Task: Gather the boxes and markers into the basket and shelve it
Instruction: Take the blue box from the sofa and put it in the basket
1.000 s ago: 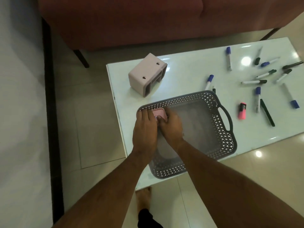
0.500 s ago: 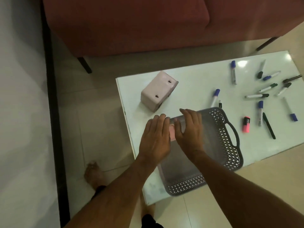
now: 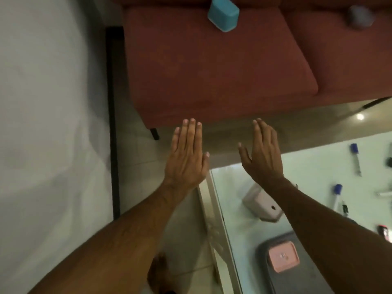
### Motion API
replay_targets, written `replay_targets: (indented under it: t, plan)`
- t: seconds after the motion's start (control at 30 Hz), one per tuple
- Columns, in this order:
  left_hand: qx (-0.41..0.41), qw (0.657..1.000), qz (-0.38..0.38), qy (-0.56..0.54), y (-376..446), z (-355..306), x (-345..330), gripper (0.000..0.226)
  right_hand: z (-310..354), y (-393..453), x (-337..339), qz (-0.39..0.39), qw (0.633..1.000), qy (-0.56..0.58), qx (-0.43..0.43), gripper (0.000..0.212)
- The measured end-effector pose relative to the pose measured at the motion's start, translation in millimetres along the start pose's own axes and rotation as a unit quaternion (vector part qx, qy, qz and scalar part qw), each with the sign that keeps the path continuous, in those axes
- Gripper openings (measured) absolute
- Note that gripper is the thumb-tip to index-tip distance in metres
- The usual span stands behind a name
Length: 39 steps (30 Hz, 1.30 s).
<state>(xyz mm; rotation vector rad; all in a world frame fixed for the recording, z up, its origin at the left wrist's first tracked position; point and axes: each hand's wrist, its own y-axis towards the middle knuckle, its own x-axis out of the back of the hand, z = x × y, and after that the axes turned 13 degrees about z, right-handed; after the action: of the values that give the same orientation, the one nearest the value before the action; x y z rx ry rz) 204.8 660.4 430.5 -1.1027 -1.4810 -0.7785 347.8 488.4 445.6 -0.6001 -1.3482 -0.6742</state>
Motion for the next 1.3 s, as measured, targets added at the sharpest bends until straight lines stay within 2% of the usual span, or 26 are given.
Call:
replay_targets:
  t: [0.13,0.47,0.67,0.77,0.87,1.0,1.17,1.3]
  plan:
    - [0.028,1.0,-0.004,0.012,63.2,44.2,25.5,0.081,24.0,80.7,8.9,0.017,0.999,-0.041,0.013,0.068]
    - [0.039,0.998,-0.035,0.026,238.6,109.5,57.3,0.075,31.4,282.0,-6.3,-0.002,1.0,-0.019,-0.018,0.062]
    - [0.053,0.998,-0.026,0.016,382.2,121.6,49.5,0.074,2.7,420.2,-27.9,0.003,0.999,0.023,-0.033,0.063]
    - [0.042,0.999,-0.016,-0.002,456.7,118.7,49.5,0.074,-14.1,481.1,-32.5,0.004,0.991,0.116,-0.067,0.065]
    - [0.035,0.998,-0.012,-0.058,527.0,112.8,46.6,0.072,-27.7,532.9,-40.6,-0.01,0.969,0.222,-0.109,0.071]
    - [0.058,0.979,-0.007,-0.195,600.4,102.2,42.9,0.068,-39.1,575.3,-49.8,-0.041,0.936,0.31,-0.159,0.084]
    - [0.069,0.922,0.051,-0.377,656.4,86.4,32.1,0.053,-50.9,590.9,-62.8,-0.059,0.903,0.387,-0.178,0.092]
    - [0.09,0.886,0.049,-0.453,666.4,75.7,27.0,0.042,-50.7,588.4,-65.5,-0.067,0.884,0.427,-0.177,0.094]
